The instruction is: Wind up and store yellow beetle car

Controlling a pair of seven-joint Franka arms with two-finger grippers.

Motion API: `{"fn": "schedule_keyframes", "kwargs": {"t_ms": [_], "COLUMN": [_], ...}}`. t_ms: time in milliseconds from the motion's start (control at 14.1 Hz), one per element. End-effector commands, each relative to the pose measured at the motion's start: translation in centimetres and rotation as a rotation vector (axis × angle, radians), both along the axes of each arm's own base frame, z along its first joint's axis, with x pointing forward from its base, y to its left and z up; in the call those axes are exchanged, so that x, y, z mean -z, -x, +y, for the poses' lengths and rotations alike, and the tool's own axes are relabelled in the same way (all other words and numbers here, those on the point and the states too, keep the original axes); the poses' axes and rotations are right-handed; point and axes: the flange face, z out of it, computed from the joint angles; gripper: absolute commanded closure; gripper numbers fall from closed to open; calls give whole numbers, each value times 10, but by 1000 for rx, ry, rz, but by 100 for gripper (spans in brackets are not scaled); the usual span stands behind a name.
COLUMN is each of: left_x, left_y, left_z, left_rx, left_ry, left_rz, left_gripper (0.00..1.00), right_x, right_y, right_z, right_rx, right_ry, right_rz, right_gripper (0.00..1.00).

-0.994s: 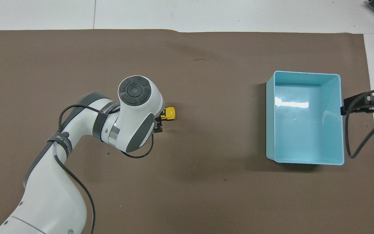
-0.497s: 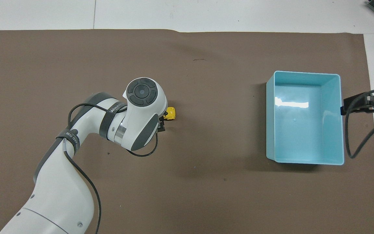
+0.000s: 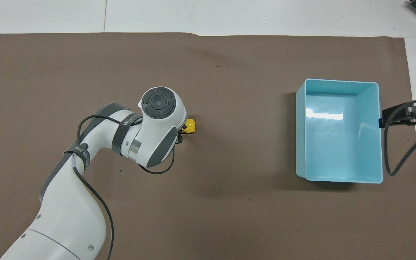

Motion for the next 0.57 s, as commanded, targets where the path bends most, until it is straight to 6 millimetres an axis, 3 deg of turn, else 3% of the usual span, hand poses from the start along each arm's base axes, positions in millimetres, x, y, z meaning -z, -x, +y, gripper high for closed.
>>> {"fn": "schedule_keyframes", "kwargs": {"t_ms": [0,497], "left_x": [8,11], "left_y": [3,4], "left_z": [0,3], "left_rx": [73,54], "left_ry": [-11,9], "left_rz": [0,19], "left_gripper": [98,100], "right_x": [-3,-3], "right_y": [5,5], "right_z": [1,0], "right_rx": [-13,-12], "right_ry": [-22,-22], "right_rz": [2,2], "right_gripper": [0,0]}}
